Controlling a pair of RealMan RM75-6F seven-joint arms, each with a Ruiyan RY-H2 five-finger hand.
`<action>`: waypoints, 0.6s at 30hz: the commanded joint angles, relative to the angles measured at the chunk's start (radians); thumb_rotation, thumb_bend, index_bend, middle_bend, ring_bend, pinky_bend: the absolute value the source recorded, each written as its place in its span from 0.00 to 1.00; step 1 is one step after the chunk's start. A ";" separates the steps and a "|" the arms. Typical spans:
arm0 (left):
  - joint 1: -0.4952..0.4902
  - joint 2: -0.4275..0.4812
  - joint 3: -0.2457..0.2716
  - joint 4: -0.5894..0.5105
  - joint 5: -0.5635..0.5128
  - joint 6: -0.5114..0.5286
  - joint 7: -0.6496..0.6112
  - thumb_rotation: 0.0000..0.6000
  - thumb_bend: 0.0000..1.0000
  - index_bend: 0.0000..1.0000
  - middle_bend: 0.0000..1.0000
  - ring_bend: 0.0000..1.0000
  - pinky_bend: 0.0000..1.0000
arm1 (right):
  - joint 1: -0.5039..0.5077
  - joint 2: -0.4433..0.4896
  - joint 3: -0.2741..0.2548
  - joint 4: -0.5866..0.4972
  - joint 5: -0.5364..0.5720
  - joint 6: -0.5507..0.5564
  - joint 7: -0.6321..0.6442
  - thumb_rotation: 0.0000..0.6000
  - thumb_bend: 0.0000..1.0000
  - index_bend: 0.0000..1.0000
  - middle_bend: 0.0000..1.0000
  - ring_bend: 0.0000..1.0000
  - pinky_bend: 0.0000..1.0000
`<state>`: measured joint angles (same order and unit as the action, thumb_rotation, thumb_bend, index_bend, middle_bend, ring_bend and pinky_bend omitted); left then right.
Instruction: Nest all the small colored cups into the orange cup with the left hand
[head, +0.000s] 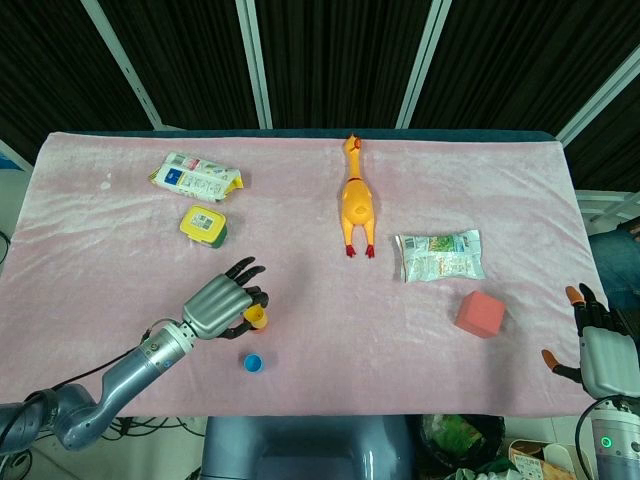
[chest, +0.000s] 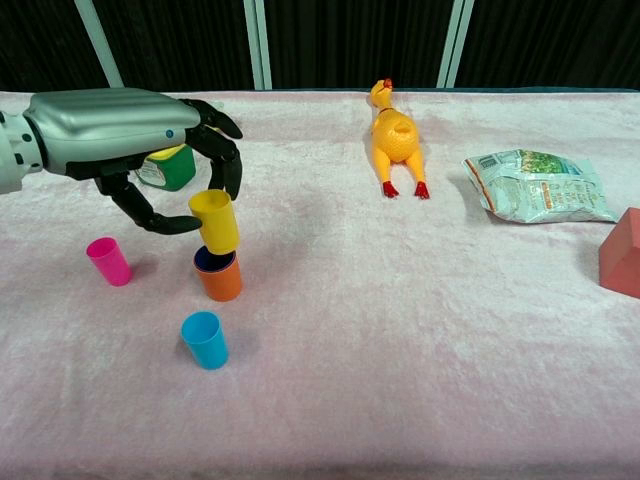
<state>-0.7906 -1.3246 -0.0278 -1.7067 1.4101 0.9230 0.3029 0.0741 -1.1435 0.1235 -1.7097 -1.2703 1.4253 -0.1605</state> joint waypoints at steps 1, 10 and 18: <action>-0.004 -0.011 0.000 0.008 -0.012 -0.013 0.014 1.00 0.40 0.45 0.50 0.08 0.00 | 0.000 0.000 0.000 0.000 0.000 0.000 0.001 1.00 0.13 0.00 0.02 0.11 0.16; -0.005 -0.038 -0.001 0.042 -0.036 -0.025 0.052 1.00 0.40 0.45 0.50 0.08 0.00 | 0.000 0.000 0.001 0.000 0.001 0.001 -0.001 1.00 0.13 0.00 0.02 0.11 0.16; -0.003 -0.044 -0.008 0.054 -0.049 -0.025 0.051 1.00 0.40 0.45 0.50 0.08 0.00 | 0.000 -0.002 0.000 0.001 0.000 0.001 -0.003 1.00 0.13 0.00 0.02 0.11 0.16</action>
<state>-0.7933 -1.3687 -0.0359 -1.6533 1.3614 0.8977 0.3541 0.0746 -1.1450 0.1238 -1.7084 -1.2701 1.4266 -0.1634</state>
